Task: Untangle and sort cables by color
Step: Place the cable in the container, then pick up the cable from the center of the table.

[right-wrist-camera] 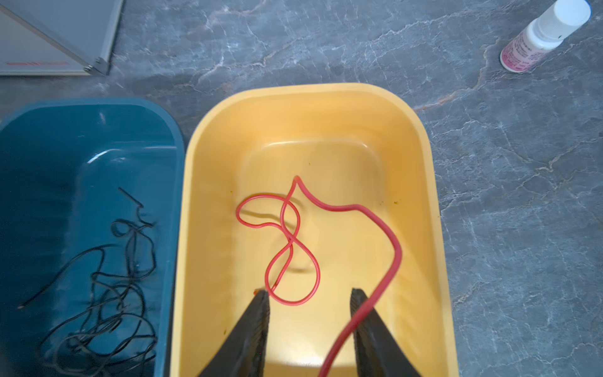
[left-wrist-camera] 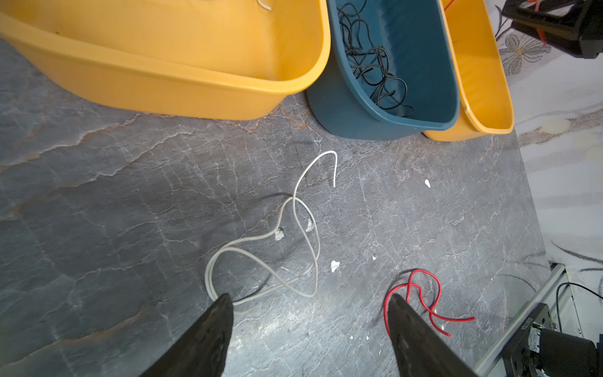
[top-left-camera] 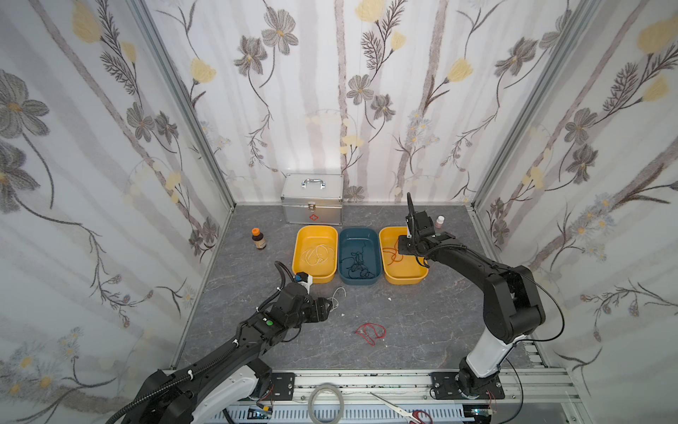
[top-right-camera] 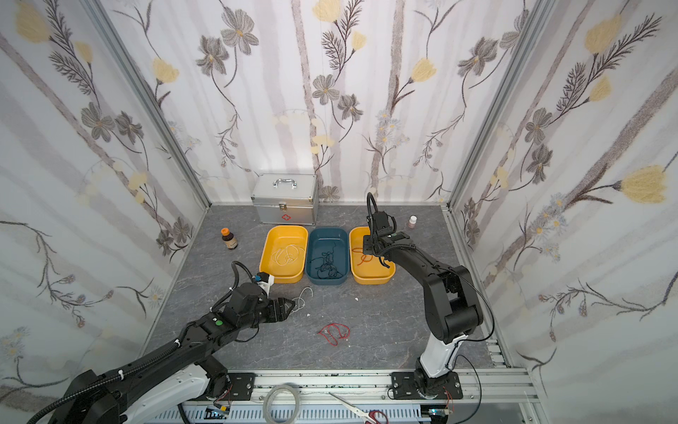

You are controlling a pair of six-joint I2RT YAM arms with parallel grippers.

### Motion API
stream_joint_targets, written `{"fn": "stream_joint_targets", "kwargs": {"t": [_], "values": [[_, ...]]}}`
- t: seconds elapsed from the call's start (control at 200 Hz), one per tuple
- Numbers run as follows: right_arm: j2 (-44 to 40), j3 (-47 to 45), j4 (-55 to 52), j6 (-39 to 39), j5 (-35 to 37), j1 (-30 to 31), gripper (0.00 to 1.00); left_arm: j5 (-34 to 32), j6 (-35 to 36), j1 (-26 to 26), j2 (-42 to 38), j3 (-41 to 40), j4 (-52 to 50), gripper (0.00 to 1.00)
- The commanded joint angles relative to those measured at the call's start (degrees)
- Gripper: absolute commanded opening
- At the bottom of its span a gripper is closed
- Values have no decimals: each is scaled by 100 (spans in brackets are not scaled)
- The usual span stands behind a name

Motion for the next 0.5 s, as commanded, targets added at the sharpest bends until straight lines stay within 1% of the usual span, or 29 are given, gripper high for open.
{"fn": "stream_joint_targets", "kwargs": {"t": [0.0,0.18,0.335,0.495], "values": [[-219,-90,180,-37,-117,-47,48,-1,-50,11,5,58,37,76],[-537,-257,162,-111,-61,-127,62,-1,-65,10,13,68,35,76],[-840,-391,146,-170,-55,-213,62,2,-107,8,-2,60,23,76],[-1245,-729,295,-168,-466,-192,60,-45,-148,8,75,68,-17,76]]}}
